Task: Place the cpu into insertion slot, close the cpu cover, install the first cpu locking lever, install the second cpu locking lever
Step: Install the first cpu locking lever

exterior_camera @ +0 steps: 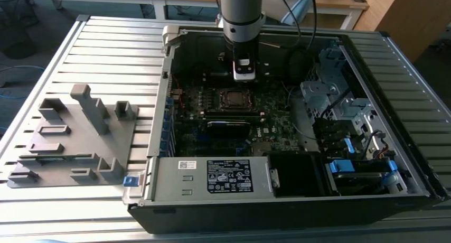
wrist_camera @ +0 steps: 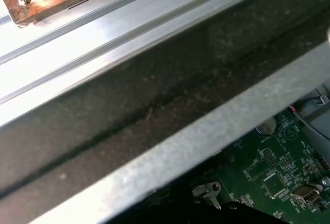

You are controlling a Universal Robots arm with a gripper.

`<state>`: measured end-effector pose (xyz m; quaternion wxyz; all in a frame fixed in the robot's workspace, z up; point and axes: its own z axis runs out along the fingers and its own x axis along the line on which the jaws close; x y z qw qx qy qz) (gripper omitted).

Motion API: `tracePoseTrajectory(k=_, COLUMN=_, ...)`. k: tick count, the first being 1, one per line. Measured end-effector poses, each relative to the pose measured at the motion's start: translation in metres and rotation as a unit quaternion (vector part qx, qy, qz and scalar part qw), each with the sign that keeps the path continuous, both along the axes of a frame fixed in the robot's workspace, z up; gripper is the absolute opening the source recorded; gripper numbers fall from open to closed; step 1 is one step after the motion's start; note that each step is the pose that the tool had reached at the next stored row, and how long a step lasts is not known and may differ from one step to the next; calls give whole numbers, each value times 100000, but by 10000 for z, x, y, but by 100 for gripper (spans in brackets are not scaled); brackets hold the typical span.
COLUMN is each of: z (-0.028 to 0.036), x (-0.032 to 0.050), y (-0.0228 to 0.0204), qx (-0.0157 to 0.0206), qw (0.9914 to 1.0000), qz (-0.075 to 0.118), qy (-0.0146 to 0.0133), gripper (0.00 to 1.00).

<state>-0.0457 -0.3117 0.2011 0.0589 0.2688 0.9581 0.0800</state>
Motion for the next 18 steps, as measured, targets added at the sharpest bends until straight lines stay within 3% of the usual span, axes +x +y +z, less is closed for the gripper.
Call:
tracePoseTrajectory(k=5, z=1, x=-29, y=1, qx=159, qw=100000, qz=-57, qy=3, gripper=11)
tracePoseTrajectory(k=11, z=0, x=-44, y=2, qx=1033, qw=99995, qz=-63, qy=-1, gripper=11)
tracePoseTrajectory(k=18, z=0, x=-44, y=3, qx=1115, qw=99994, qz=-67, qy=1, gripper=11)
